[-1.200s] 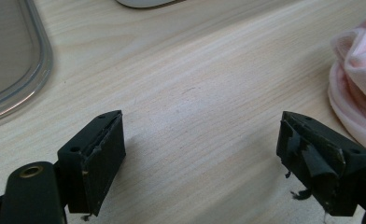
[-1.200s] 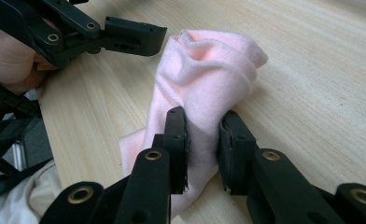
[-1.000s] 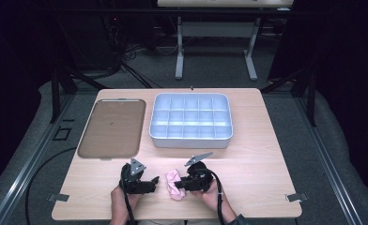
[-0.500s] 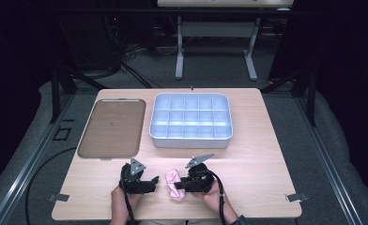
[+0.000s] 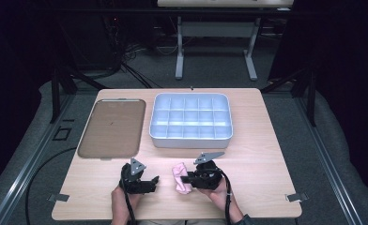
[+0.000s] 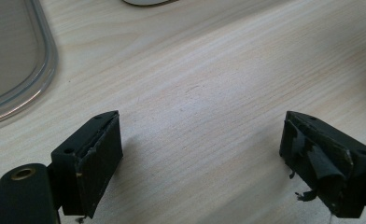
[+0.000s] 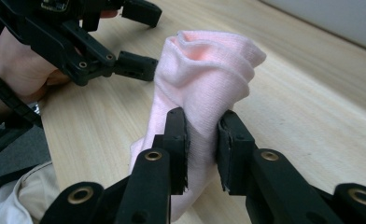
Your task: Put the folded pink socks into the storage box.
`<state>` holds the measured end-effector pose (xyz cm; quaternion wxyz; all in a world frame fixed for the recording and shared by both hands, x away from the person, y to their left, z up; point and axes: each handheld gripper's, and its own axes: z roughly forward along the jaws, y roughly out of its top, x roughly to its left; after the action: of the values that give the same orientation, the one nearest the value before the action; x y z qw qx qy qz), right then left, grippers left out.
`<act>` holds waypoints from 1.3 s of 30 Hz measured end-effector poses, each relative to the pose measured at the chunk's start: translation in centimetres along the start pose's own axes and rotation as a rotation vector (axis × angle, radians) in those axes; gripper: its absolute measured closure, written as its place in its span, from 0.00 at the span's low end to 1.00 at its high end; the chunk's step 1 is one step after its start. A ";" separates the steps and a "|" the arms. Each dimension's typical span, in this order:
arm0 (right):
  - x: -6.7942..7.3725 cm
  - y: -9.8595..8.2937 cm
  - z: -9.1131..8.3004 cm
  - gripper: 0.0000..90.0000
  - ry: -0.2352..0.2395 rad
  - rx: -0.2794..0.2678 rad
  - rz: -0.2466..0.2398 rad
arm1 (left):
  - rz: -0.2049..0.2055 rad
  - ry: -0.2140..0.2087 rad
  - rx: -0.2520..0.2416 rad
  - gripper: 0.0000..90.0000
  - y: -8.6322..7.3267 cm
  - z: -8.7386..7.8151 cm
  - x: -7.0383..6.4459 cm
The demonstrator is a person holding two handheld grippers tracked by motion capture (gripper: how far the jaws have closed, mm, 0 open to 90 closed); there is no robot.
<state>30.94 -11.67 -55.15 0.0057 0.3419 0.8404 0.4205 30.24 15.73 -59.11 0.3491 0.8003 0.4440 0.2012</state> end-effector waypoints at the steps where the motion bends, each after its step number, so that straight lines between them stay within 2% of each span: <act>1: -0.1 0.0 -0.2 0.84 -0.008 -0.010 -0.002 | 0.000 0.000 0.002 0.13 0.0 0.0 0.0; 7: -0.8 -0.3 -1.2 0.84 -0.062 -0.034 0.010 | 0.002 0.004 0.016 0.07 0.1 0.2 0.0; 17: -2.6 -0.7 -3.2 0.84 -0.148 -0.085 0.040 | -0.010 -0.001 0.021 0.06 0.2 0.3 0.0; 27: -3.6 -0.7 -4.6 0.84 -0.221 -0.117 0.054 | -0.009 0.001 0.018 0.06 0.2 0.3 0.0; 39: -4.7 -0.4 -5.8 0.84 -0.292 -0.113 0.049 | -0.009 -0.001 0.019 0.06 0.2 0.3 0.0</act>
<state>32.61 -18.62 -53.05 0.1370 0.4188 0.7972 0.4127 30.55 15.53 -59.15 0.3424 0.8018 0.4493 0.1951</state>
